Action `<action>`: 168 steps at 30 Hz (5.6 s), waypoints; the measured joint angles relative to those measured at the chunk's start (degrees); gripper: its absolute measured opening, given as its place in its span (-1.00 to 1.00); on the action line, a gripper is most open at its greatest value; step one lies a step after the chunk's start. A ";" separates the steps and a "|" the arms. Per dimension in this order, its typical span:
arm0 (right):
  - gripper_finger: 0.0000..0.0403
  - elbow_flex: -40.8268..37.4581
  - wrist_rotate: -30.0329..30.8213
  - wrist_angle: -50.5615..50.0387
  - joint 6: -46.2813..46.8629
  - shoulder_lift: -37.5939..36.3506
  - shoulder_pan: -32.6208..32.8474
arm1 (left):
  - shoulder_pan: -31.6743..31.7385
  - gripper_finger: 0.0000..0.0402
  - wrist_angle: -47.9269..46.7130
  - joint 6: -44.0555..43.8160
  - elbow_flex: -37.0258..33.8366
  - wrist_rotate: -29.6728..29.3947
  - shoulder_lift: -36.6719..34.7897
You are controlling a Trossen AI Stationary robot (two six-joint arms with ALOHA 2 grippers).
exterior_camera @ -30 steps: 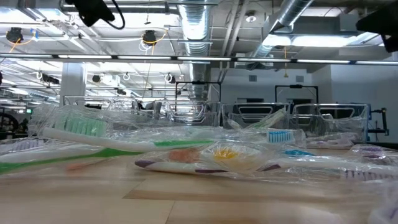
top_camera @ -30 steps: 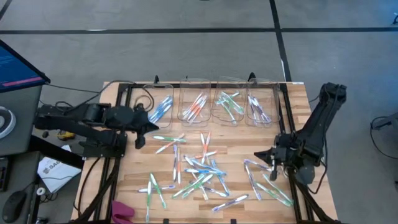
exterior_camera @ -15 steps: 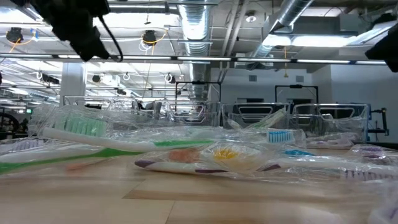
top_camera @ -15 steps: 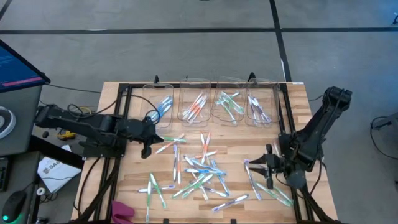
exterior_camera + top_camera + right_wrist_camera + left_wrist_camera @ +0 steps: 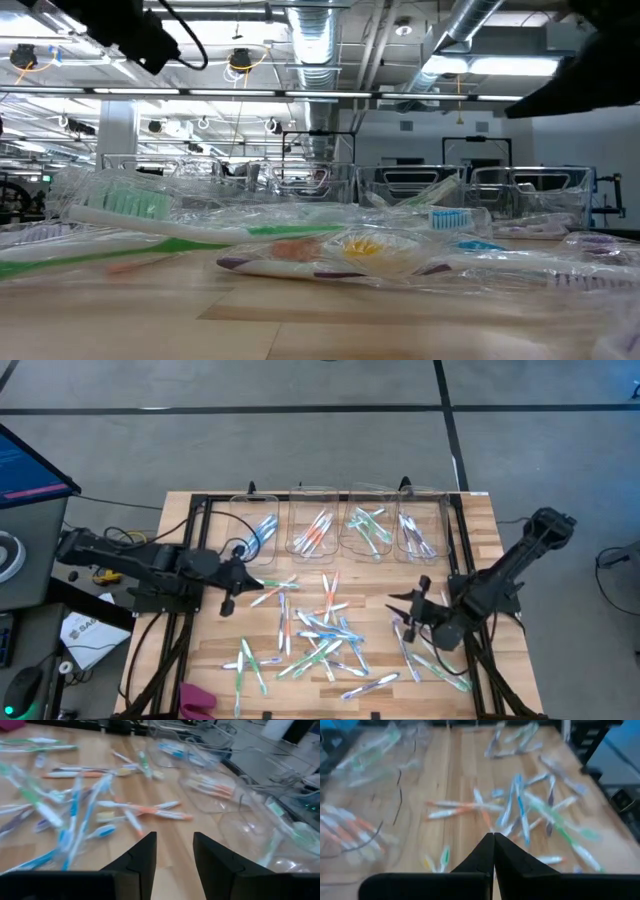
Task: Pick & Place Toothbrushes
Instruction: Put the orange toothbrush into the middle left transparent bin
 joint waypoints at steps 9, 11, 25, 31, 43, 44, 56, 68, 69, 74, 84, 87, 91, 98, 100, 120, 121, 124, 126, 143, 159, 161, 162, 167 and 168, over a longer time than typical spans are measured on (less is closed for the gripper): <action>-0.40 1.97 -4.23 -0.07 -5.86 -1.06 -8.00 | 0.02 -0.99 1.26 0.06 0.00 0.50 -0.37; -0.40 2.26 -4.25 0.14 -8.30 -1.06 -8.85 | 0.02 -0.99 1.69 -0.32 -0.02 0.51 0.51; -0.39 2.36 -16.56 -0.21 -9.01 -0.70 -10.83 | 0.02 -0.78 3.19 -4.27 -0.02 0.65 6.57; -0.39 2.36 -19.74 -0.37 -7.94 1.84 -11.26 | 0.02 -0.58 3.69 -4.20 -0.04 0.50 9.63; -0.39 2.36 -23.96 7.97 -13.75 12.14 -12.58 | -0.04 -0.51 4.87 -2.46 -0.04 0.91 10.78; -0.39 2.47 -23.95 8.58 -13.75 12.41 -13.03 | -0.04 -0.51 4.97 -2.60 -0.04 0.91 10.78; -0.36 5.99 -31.42 10.94 -12.19 12.62 -18.02 | -2.15 -0.51 5.22 -10.37 -0.04 5.33 10.64; -0.23 5.99 -34.26 11.20 -8.29 12.62 -16.35 | -6.74 -0.51 5.99 -12.02 -0.04 4.96 10.73; -0.23 5.99 -34.26 11.20 -7.96 12.62 -16.33 | -6.93 -0.51 6.01 -11.82 -0.04 4.96 10.73; -0.22 5.99 -34.26 11.20 -7.83 12.62 -16.56 | -7.08 -0.51 6.57 -11.73 -0.04 4.92 10.73; -0.30 5.97 -34.24 11.15 -11.51 12.60 -17.69 | -7.08 -0.51 8.11 -11.61 -0.04 2.40 10.73; -0.33 5.98 -34.21 11.69 -14.65 13.89 -18.70 | -7.08 -0.51 8.15 -11.59 -0.04 2.38 10.73; -0.36 5.97 -34.21 14.33 -15.73 17.69 -20.59 | -7.07 -0.51 8.41 -11.59 -0.04 2.38 10.73; -0.35 7.37 -34.17 18.25 -19.10 24.24 -24.40 | -7.06 -0.51 9.00 -11.59 -0.04 2.38 10.73; -0.34 8.66 -34.17 18.35 -21.96 25.51 -24.52 | -7.06 -0.51 9.07 -11.61 -0.04 2.38 10.73; -0.34 16.84 -38.56 17.89 -31.87 36.88 -29.59 | -7.06 -0.51 10.14 -9.95 -0.04 2.40 10.73; -0.35 16.88 -39.97 17.85 -32.11 36.88 -30.10 | -7.06 -0.51 10.23 -10.07 -0.04 2.40 10.73; -0.36 16.94 -42.93 16.66 -31.91 36.99 -31.62 | -7.12 -0.51 10.24 -10.25 -0.04 2.40 10.73; -0.37 17.08 -43.68 14.83 -31.76 36.95 -32.53 | -7.55 -0.51 10.25 -10.54 -0.04 2.40 10.73; -0.92 17.12 -45.26 10.65 -29.66 36.83 -32.47 | -9.22 -0.51 10.62 -10.30 -0.04 2.40 10.73; -0.94 26.80 -26.20 -18.77 -16.01 29.91 -18.50 | -9.20 -0.51 23.37 -10.28 -9.29 2.40 10.75; -0.94 29.24 -23.86 -24.20 -14.22 29.89 -16.84 | -9.20 -0.51 27.47 -10.26 -10.76 2.40 10.75; -0.94 30.53 -22.72 -26.84 -13.15 29.89 -16.17 | -9.20 -0.51 29.35 -10.04 -11.42 2.40 10.75; -0.94 35.39 -15.80 -40.17 -6.28 32.09 -14.99 | -9.20 -0.51 35.60 -5.29 -12.59 2.40 10.75; -0.94 36.06 -14.53 -41.53 -5.17 32.64 -15.00 | -9.20 -0.51 36.30 -4.39 -12.59 2.40 10.75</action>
